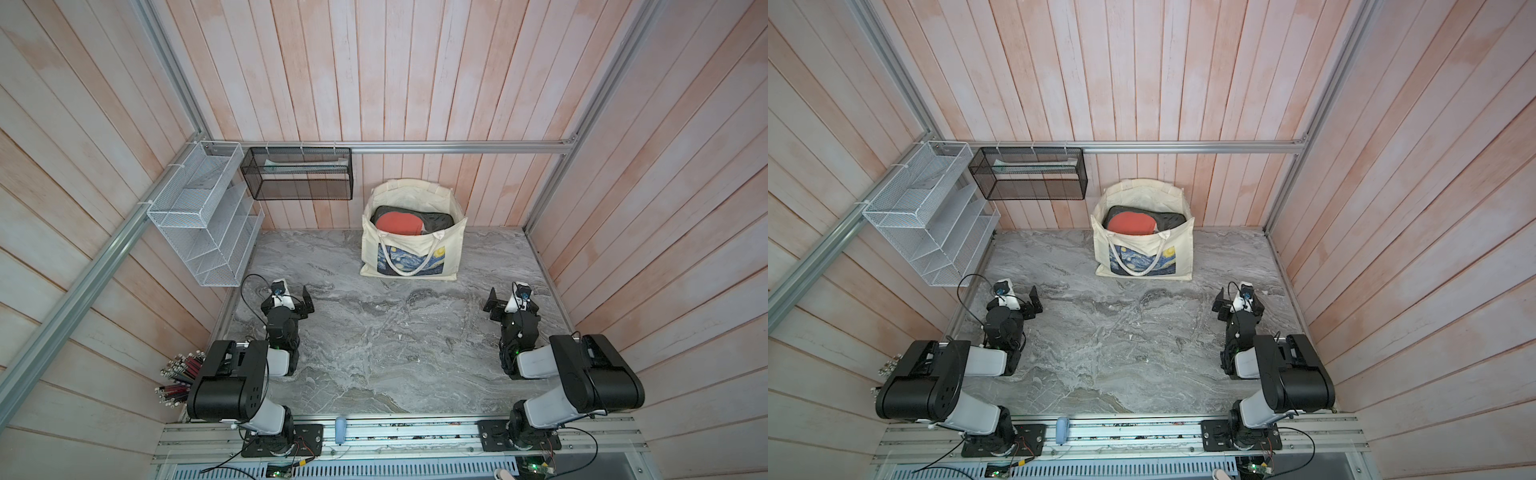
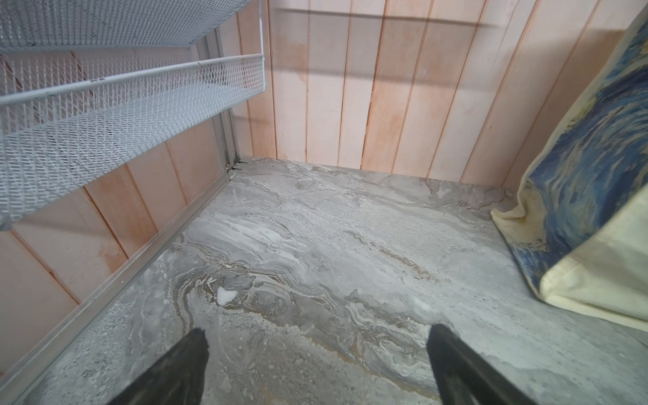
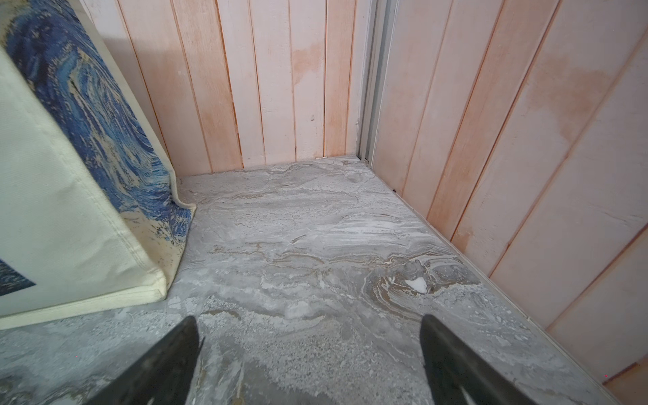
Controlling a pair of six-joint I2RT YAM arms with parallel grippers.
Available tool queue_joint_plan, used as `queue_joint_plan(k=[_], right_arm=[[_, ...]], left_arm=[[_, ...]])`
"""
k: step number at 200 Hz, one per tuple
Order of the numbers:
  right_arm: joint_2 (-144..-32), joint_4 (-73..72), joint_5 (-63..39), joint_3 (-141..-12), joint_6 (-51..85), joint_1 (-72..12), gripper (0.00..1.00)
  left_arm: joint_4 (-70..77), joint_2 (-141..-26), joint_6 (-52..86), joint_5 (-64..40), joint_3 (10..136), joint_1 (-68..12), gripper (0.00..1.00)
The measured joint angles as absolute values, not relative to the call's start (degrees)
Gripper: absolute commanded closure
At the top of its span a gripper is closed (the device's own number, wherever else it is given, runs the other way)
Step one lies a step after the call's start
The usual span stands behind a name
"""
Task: Remove the ping pong set from the canvas bag
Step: Pick up the canvas bag from the center of the board.
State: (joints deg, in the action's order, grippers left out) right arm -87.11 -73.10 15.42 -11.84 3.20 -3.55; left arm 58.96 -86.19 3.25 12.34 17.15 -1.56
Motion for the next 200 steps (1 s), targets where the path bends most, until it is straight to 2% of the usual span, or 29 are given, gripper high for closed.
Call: queue_joint_plan(k=[18, 53, 80, 108, 153, 171, 200], right_arm=[[-84.44, -60.34, 17.45, -18.90, 3.36, -4.89, 0.02], [-82.06, -30.33, 19.44, -47.29, 4.14, -5.43, 0.01], [-82.76, -12.62, 14.06, -68.18, 4.25, -5.43, 0.01], [-88.99, 2.72, 6.52, -90.78, 4.51, -5.56, 0.01], [-108.29, 28.58, -0.89, -128.79, 5.65, -7.20, 0.01], [-113.49, 35.55, -1.96, -135.68, 6.50, -8.32, 0.01], [-117.38, 42.35, -2.09, -136.88, 7.99, -9.89, 0.01]], left_arm=[[48.23, -81.71, 3.01, 13.93, 22.72, -2.09, 0.00], [30.57, -71.94, 2.59, 13.04, 36.73, -2.17, 0.00], [16.49, -72.42, 2.09, 8.40, 54.06, -2.66, 0.00], [2.11, -80.73, 0.99, 3.64, 76.88, -5.15, 0.00], [-22.48, -98.59, 0.71, -1.28, 112.53, -11.88, 0.00], [-31.64, -105.89, 1.10, -3.33, 125.49, -14.24, 0.00], [-42.33, -114.89, 1.89, -6.15, 138.89, -17.28, 0.00]])
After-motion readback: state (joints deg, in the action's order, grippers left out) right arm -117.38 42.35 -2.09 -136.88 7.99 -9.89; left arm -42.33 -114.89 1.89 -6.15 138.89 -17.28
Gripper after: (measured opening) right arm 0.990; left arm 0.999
